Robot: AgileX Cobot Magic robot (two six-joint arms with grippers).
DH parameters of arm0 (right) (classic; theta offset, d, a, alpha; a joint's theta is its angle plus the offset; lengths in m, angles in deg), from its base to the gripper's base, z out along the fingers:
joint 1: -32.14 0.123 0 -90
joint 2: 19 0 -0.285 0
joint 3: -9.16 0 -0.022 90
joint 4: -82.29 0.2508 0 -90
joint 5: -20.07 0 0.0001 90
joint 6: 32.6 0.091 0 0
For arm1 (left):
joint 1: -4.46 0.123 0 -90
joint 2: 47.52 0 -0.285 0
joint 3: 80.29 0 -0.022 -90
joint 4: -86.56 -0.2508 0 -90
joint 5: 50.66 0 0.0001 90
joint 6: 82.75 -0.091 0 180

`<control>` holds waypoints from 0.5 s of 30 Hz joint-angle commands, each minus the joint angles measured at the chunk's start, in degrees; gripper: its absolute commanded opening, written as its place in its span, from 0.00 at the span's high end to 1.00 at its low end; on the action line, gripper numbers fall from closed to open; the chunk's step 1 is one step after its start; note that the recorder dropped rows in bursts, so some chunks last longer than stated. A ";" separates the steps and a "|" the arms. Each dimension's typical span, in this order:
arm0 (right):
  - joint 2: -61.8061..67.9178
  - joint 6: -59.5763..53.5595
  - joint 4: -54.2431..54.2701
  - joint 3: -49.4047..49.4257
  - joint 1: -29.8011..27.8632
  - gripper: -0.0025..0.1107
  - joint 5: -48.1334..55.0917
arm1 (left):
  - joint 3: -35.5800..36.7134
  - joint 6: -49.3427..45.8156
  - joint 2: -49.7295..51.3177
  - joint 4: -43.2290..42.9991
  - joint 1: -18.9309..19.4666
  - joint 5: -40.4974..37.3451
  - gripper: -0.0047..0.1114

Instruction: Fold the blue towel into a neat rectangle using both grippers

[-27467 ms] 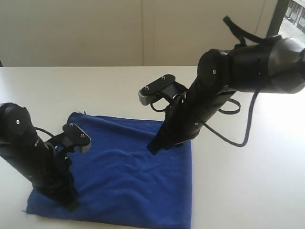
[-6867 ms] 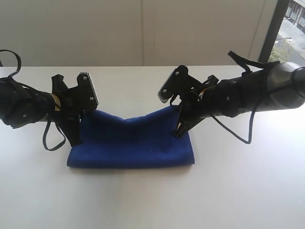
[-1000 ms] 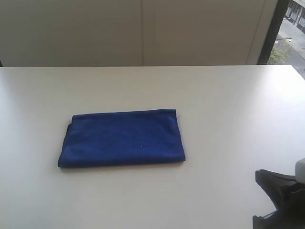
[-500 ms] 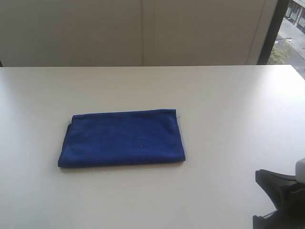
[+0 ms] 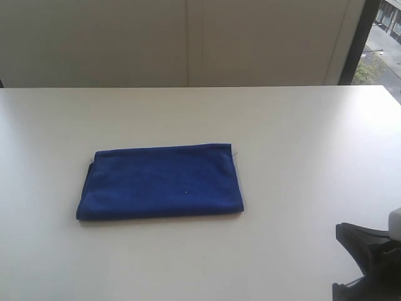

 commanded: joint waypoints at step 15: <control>0.03 0.01 0.07 0.42 0.02 0.98 -0.78 | 0.20 -15.52 -7.00 6.91 3.65 -4.98 0.96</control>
